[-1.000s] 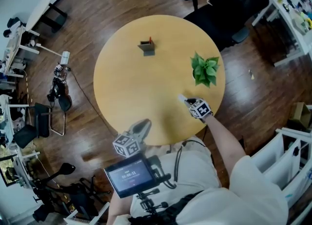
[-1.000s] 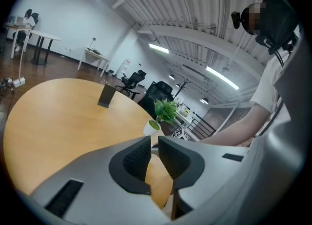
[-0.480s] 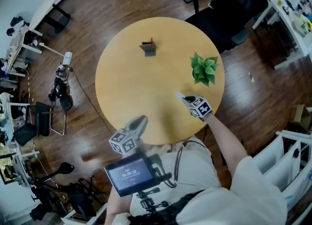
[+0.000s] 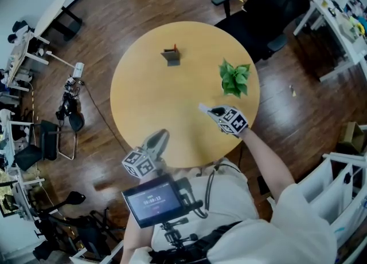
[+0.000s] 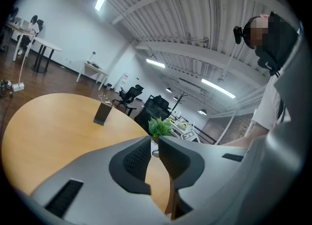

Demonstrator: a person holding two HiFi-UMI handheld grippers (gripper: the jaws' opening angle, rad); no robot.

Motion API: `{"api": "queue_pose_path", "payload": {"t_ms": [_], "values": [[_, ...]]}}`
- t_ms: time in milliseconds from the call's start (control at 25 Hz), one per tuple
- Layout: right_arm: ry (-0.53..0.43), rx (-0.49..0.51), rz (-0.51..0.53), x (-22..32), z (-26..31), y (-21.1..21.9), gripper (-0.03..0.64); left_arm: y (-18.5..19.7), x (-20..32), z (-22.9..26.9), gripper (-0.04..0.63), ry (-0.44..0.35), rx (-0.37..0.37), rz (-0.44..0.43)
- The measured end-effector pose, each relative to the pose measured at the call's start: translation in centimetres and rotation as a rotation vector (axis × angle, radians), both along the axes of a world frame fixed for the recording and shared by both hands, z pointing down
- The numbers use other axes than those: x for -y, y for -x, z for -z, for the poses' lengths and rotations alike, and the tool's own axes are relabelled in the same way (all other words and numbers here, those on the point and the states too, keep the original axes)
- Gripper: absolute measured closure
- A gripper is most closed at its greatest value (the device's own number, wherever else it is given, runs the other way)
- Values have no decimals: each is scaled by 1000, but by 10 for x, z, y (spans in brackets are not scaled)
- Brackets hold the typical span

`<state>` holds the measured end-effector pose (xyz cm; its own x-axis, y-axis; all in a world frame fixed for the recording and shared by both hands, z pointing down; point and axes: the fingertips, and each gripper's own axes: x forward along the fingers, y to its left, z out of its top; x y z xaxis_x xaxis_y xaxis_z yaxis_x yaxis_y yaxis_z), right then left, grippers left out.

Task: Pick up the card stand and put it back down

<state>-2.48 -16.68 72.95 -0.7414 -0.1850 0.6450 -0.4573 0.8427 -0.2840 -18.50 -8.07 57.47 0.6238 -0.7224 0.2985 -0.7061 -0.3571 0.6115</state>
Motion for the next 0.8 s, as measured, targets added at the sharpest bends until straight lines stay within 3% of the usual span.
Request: {"api": "queue_pose_path", "payload": {"t_ms": [480,800], "values": [[-28,102,24,-13,89,3,589,-6,-2,24,561,-47,-58,12],[-65,139,30,-12,147,-9,591,-17,2,50,561,-139,-72,-12]]}}
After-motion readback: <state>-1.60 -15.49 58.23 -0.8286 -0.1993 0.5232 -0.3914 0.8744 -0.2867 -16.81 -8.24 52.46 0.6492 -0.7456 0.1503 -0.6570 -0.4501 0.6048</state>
